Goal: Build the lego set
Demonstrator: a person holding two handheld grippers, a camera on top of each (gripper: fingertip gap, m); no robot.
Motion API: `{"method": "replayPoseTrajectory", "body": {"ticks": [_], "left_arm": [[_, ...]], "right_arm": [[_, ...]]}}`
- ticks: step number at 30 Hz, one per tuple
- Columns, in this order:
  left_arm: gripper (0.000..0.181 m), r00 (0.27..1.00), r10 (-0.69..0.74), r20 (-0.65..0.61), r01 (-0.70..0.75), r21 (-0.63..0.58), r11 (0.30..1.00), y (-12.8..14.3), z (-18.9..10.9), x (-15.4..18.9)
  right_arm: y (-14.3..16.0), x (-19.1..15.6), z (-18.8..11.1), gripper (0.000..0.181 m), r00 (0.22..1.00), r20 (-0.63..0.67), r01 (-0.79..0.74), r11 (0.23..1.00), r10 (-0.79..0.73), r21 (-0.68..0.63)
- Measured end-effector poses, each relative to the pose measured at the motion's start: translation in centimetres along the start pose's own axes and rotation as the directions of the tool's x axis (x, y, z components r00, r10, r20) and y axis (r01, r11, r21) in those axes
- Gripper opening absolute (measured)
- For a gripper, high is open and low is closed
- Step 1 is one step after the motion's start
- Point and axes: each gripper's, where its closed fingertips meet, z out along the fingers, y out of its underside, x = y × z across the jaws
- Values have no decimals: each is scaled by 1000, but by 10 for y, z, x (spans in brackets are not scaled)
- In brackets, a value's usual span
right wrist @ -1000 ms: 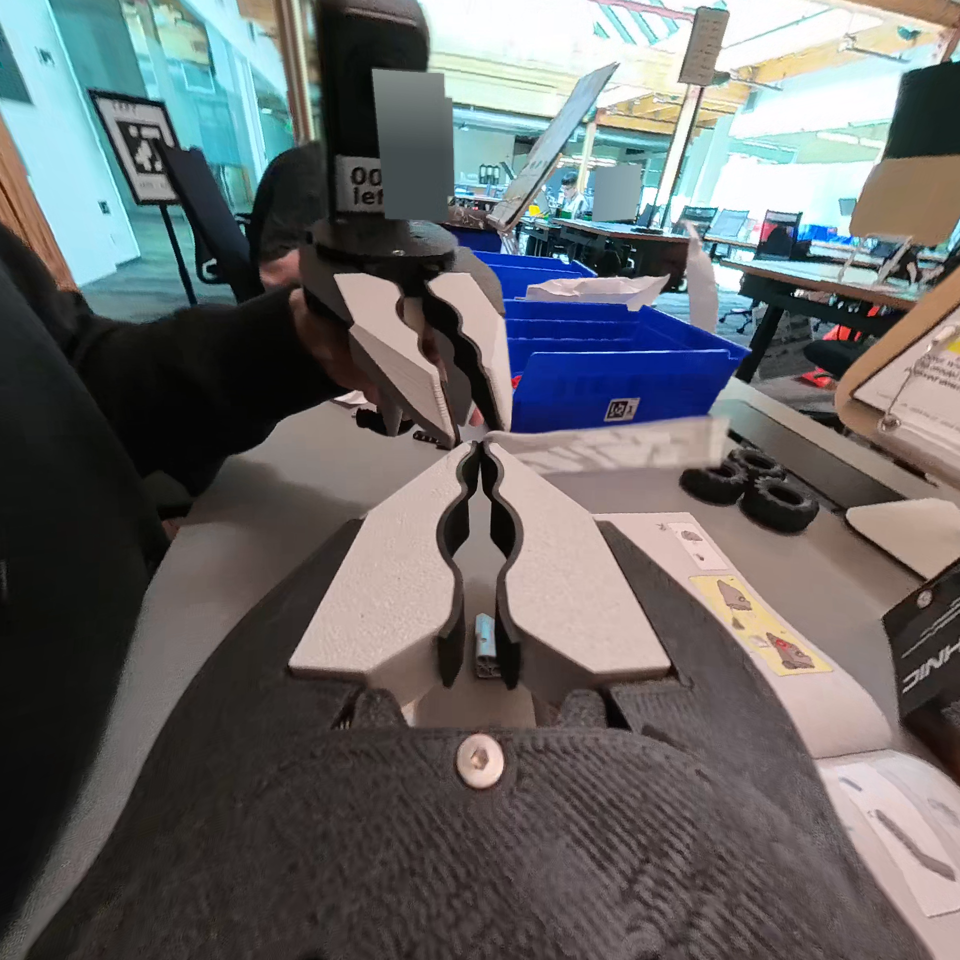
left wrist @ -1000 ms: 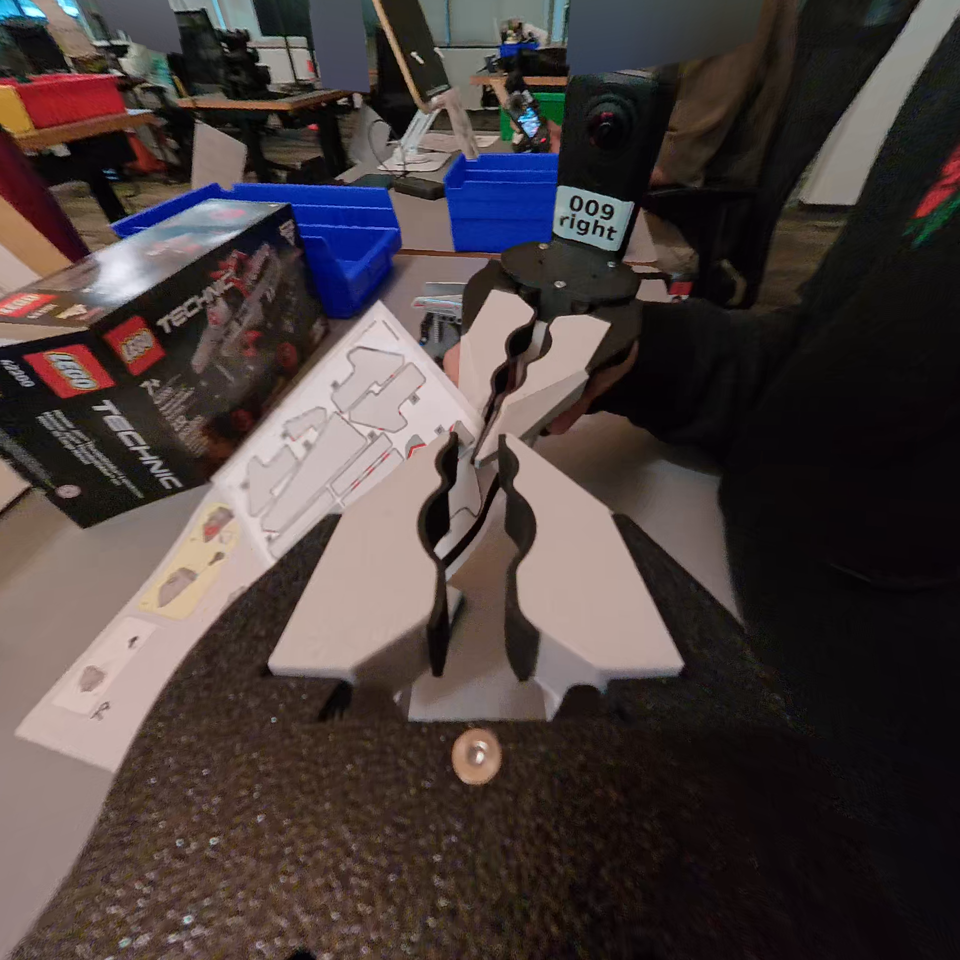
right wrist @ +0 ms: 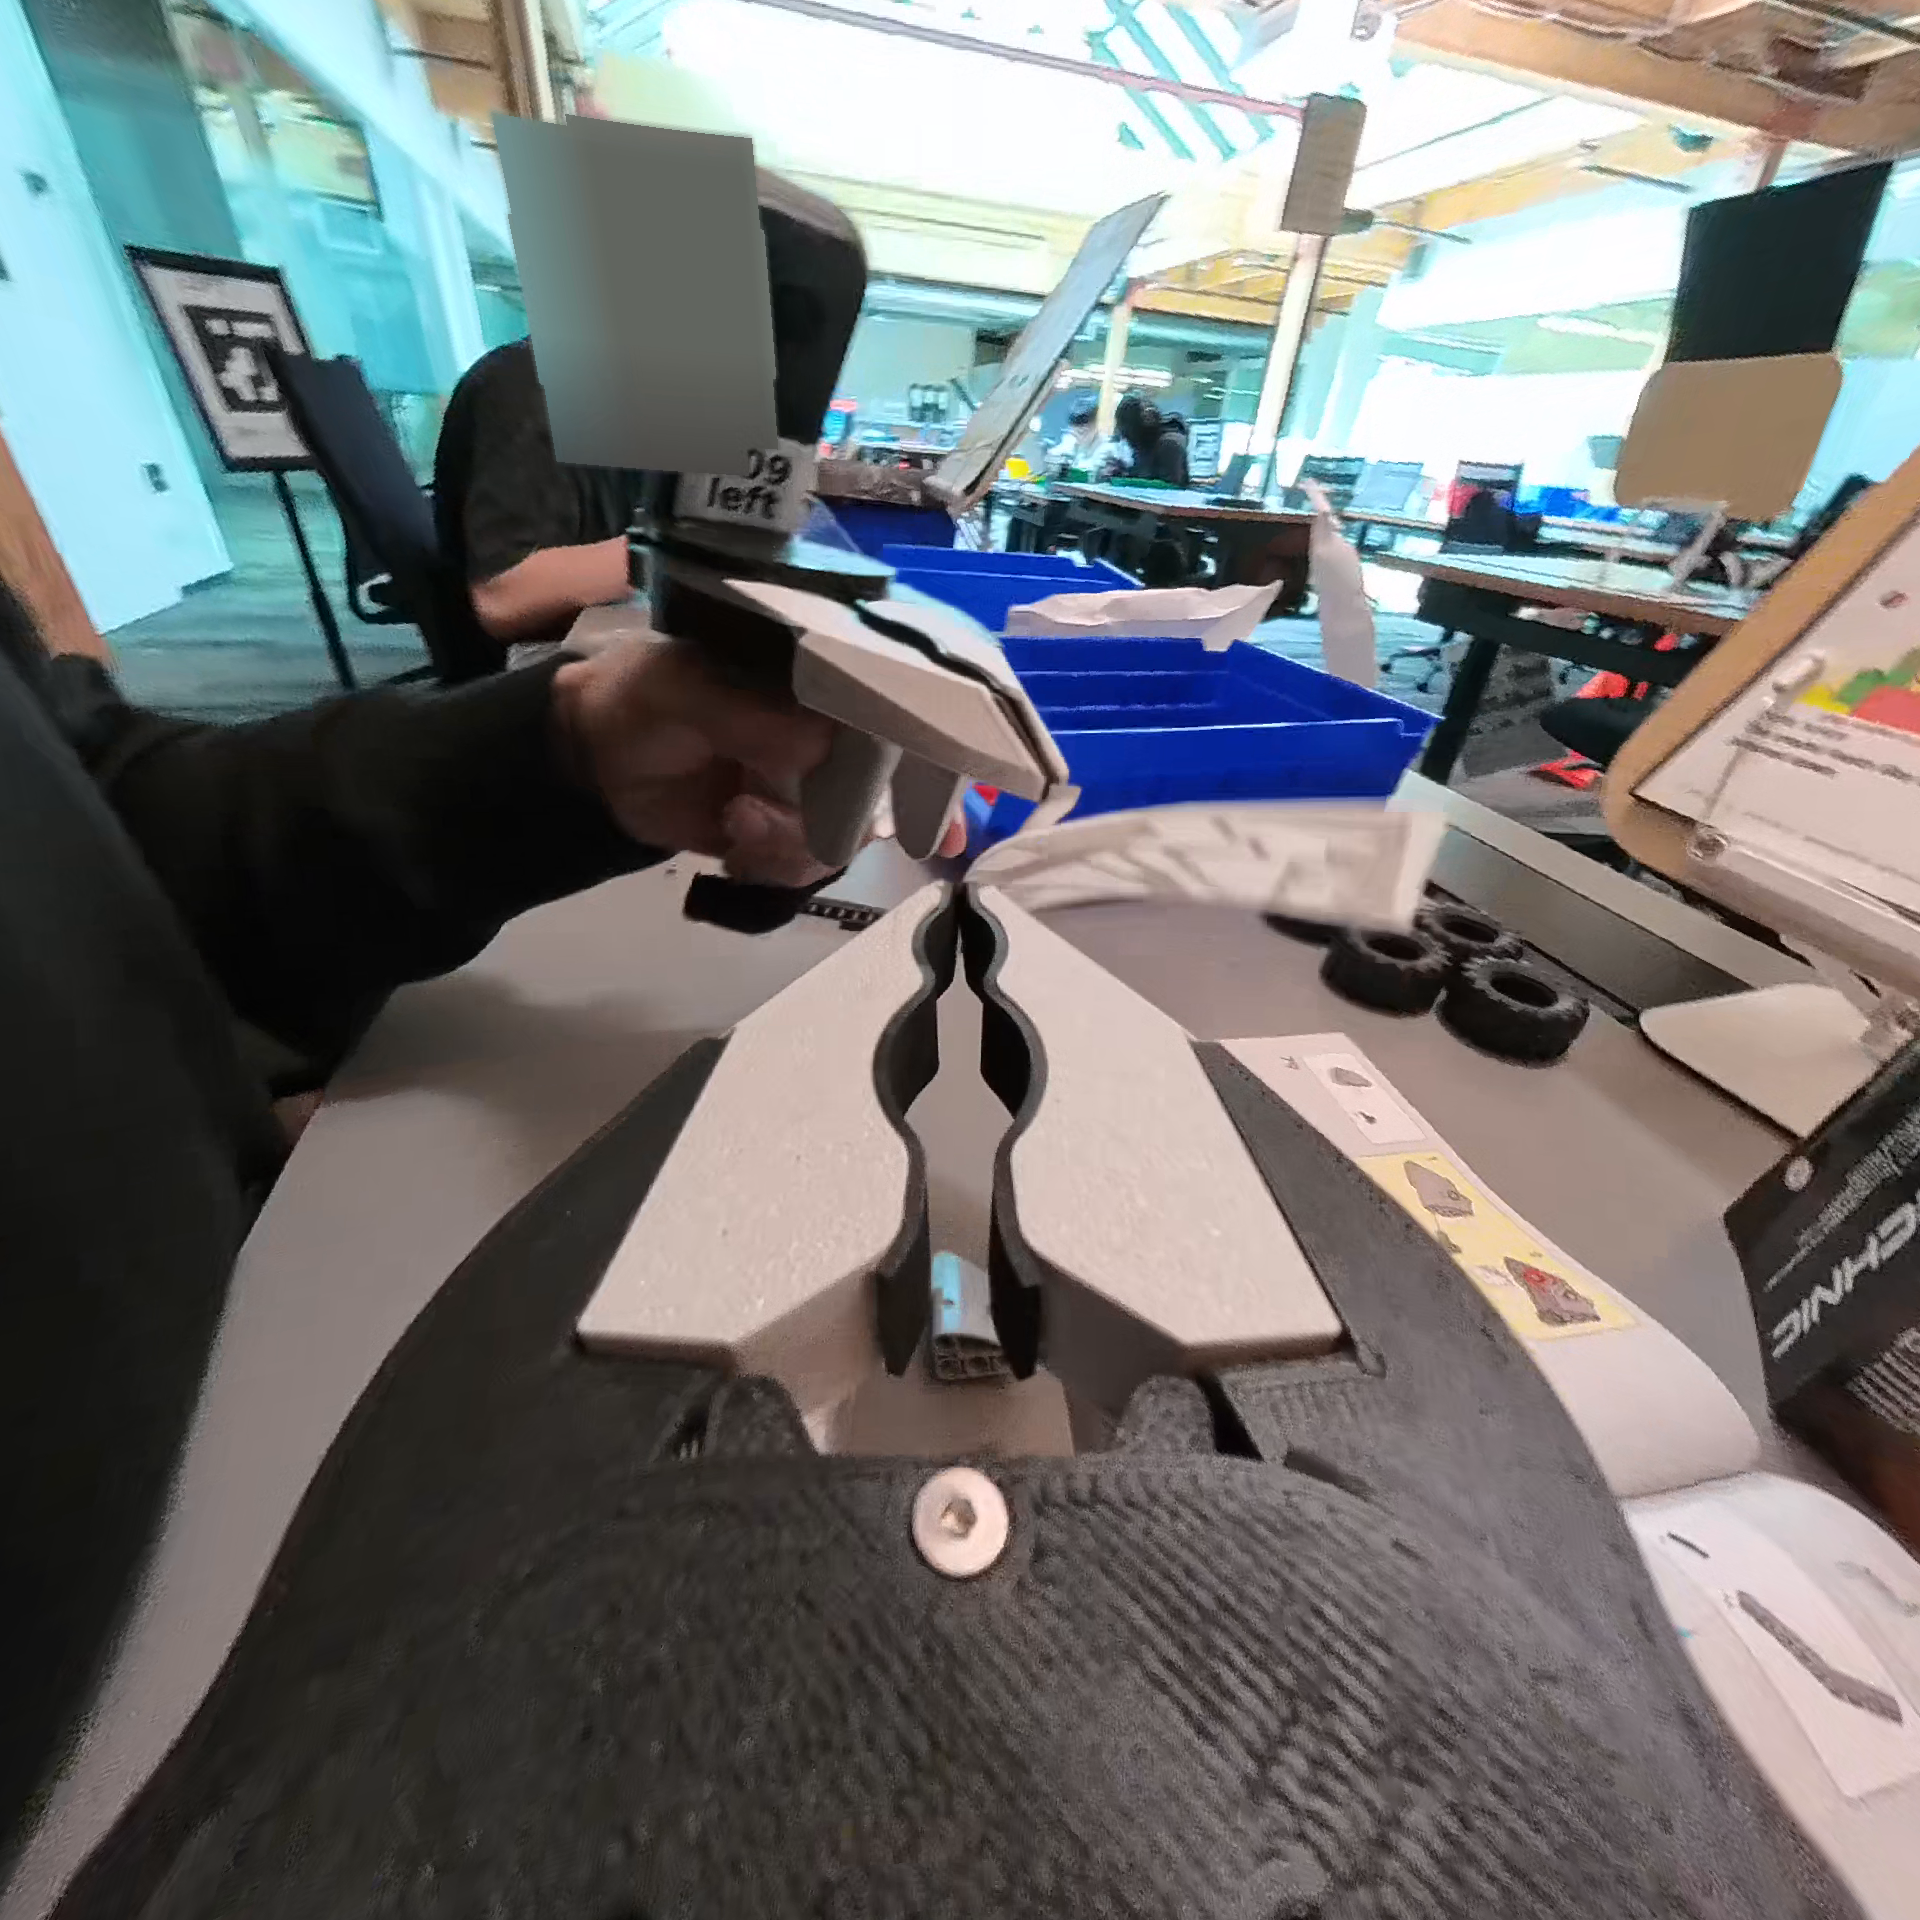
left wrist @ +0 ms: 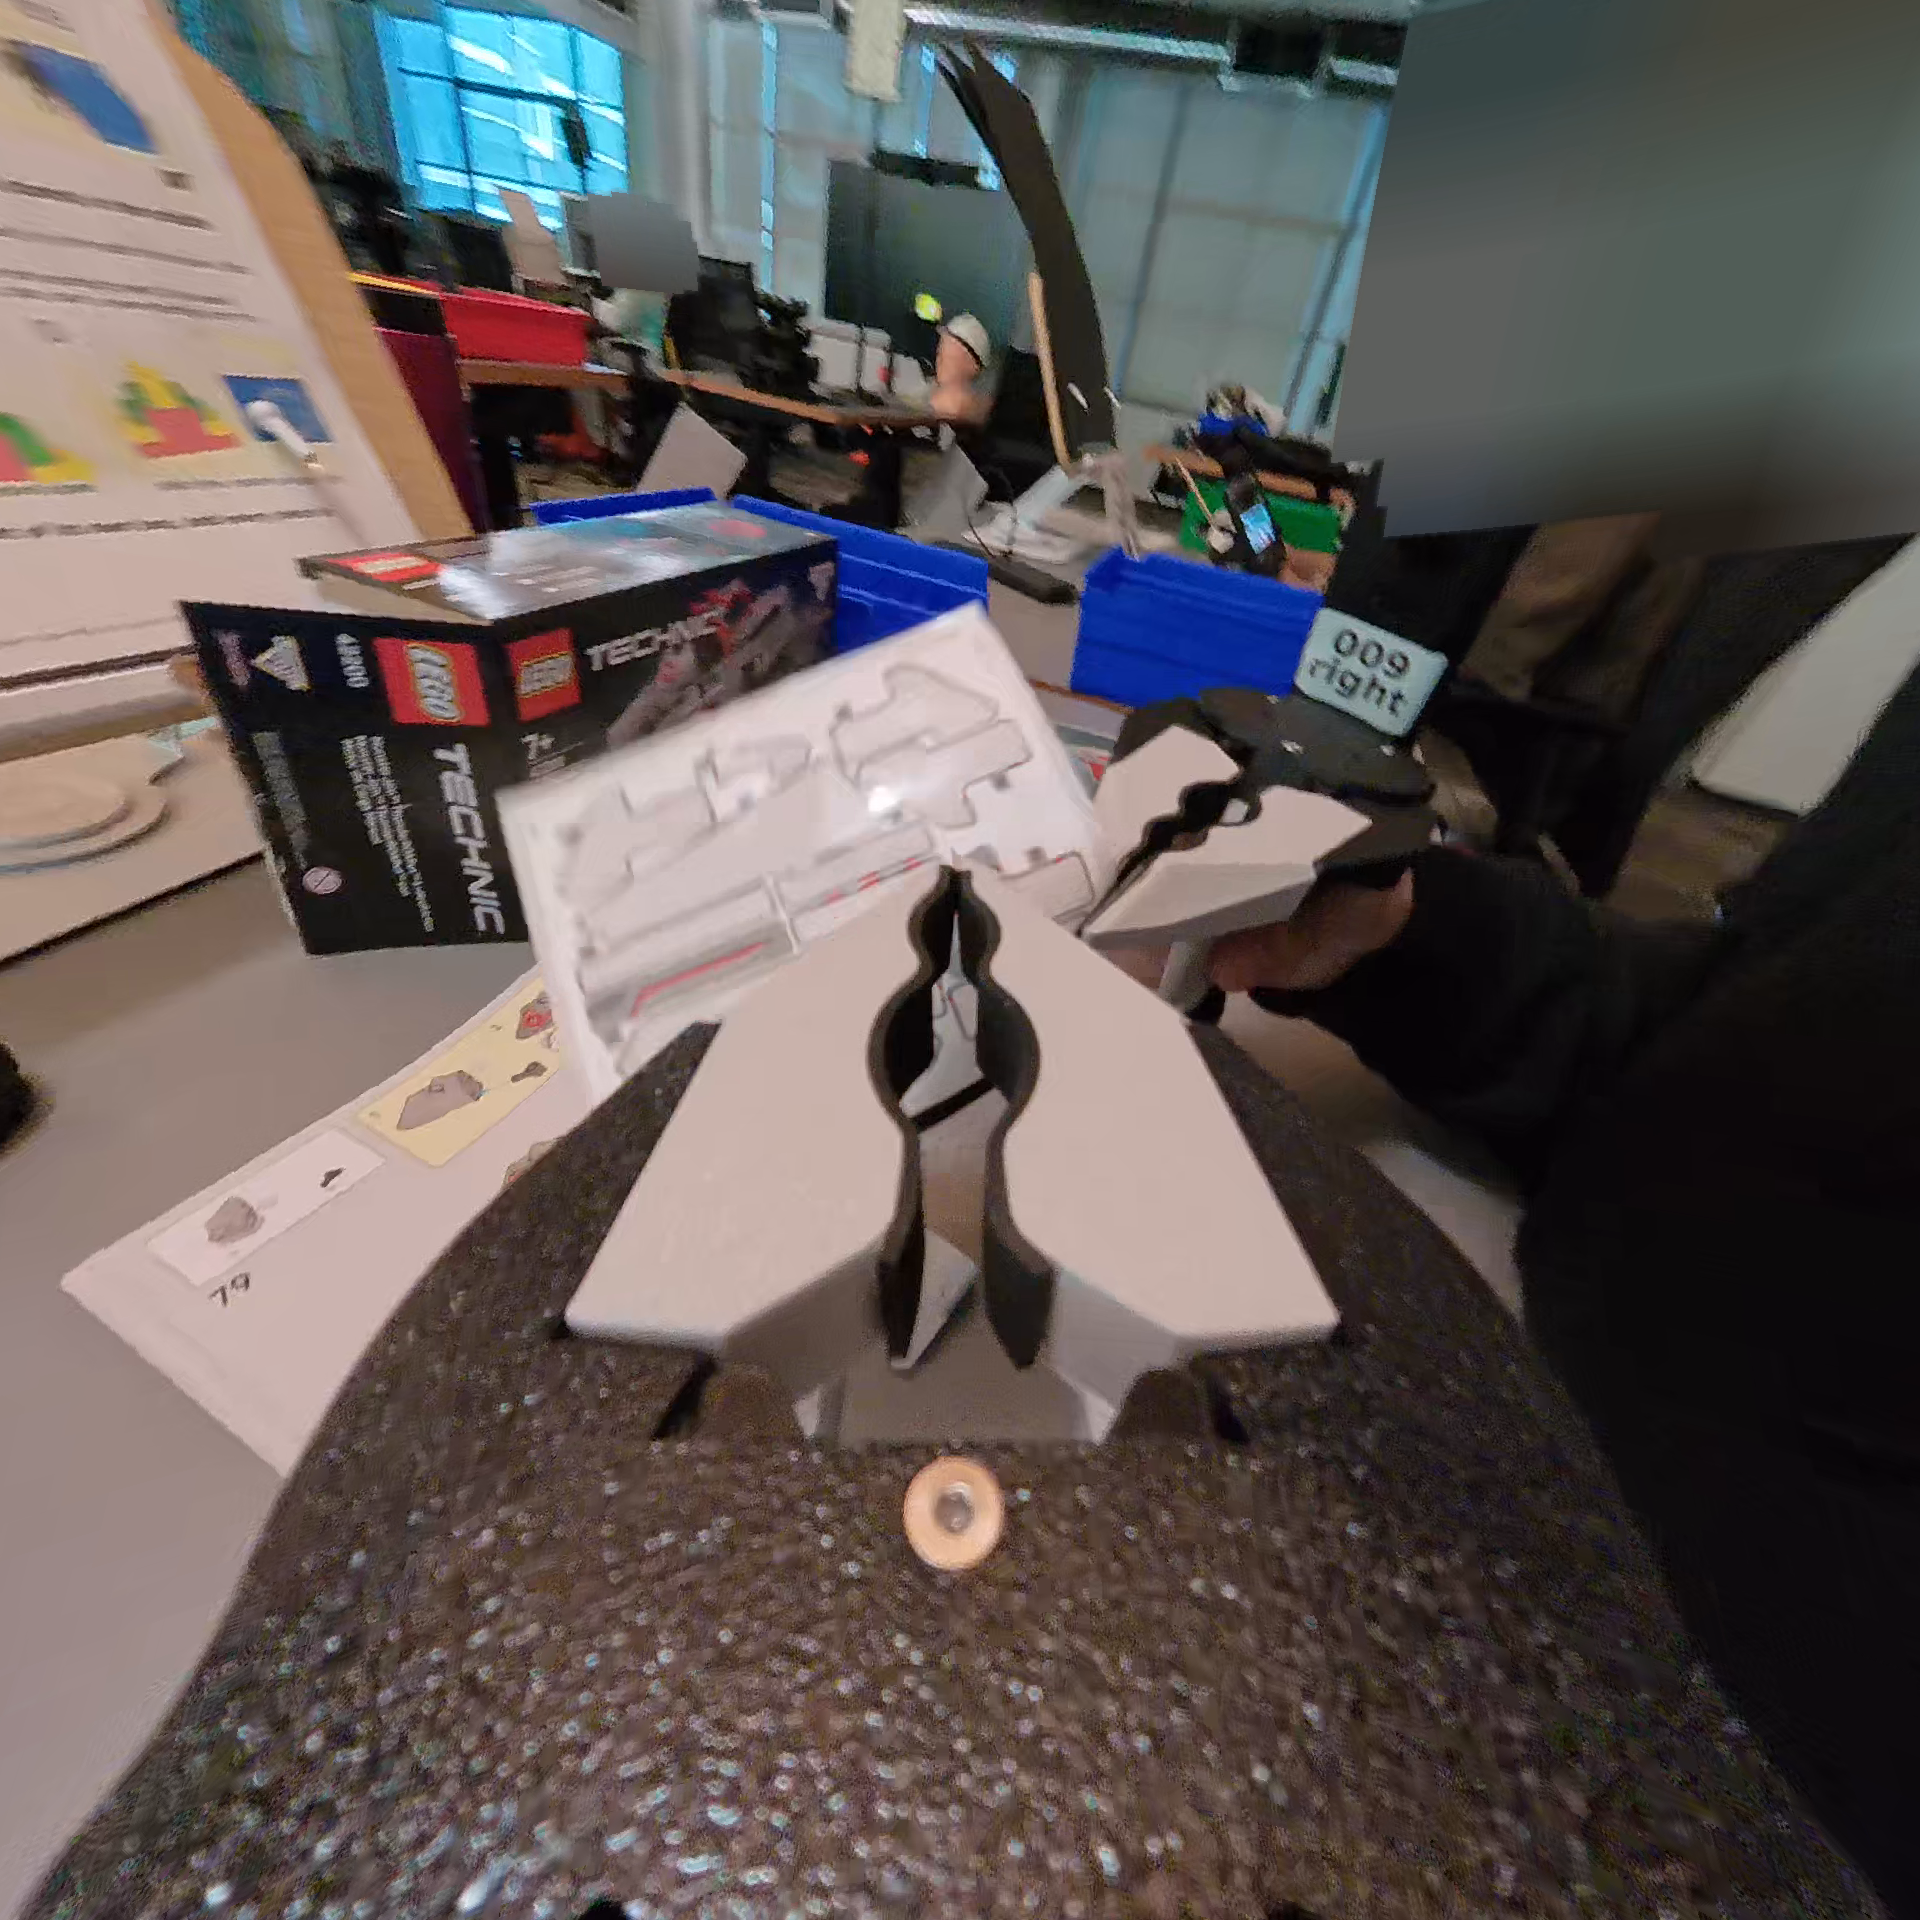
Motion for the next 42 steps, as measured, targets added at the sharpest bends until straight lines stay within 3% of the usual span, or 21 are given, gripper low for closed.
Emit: {"method": "replayPoseTrajectory", "body": {"ticks": [3, 7, 14, 18, 22, 26, 31, 35, 39, 42], "left_arm": [[0, 993, -107, 55, 101, 96, 990, -4, -4, -13], [0, 968, -249, 22, 242, 171, 955, -5, -9, -19], [0, 960, -279, 18, 266, 254, 930, -20, -25, -29], [0, 970, -240, 30, 227, 231, 946, -20, -30, -31], [0, 976, -216, 8, 209, 213, 954, -15, -28, -28], [0, 976, -218, -6, 215, 193, 957, -5, -23, -28], [0, 975, -221, -28, 223, 180, 958, 2, -19, -25], [0, 981, -192, -29, 194, 165, 967, 5, -17, -22], [0, 985, -171, -19, 172, 154, 973, 5, -14, -24], [0, 991, -131, 16, 127, 149, 981, 4, -13, -26]], "right_arm": [[1, 10, 0, 0, 999, -45, -16, 1000, 16, 4], [-2, 17, -3, 0, 995, -66, -73, 997, 75, 35], [3, 27, -6, 0, 988, -93, -124, 992, 126, 32], [-4, 45, -14, 0, 982, -120, -142, 989, 145, 30], [-28, 96, -32, 0, 958, -177, -228, 974, 224, 3], [-45, 164, -51, 0, 896, -212, -408, 912, 390, -45], [-36, 264, -82, 0, 664, -280, -707, 704, 693, 66], [-14, 294, -102, 0, 601, -398, -738, 673, 693, 58], [11, 304, -123, 51, 562, -550, -740, 672, 618, -1], [10, 306, -140, 76, 555, -605, -722, 692, 571, -10]]}}
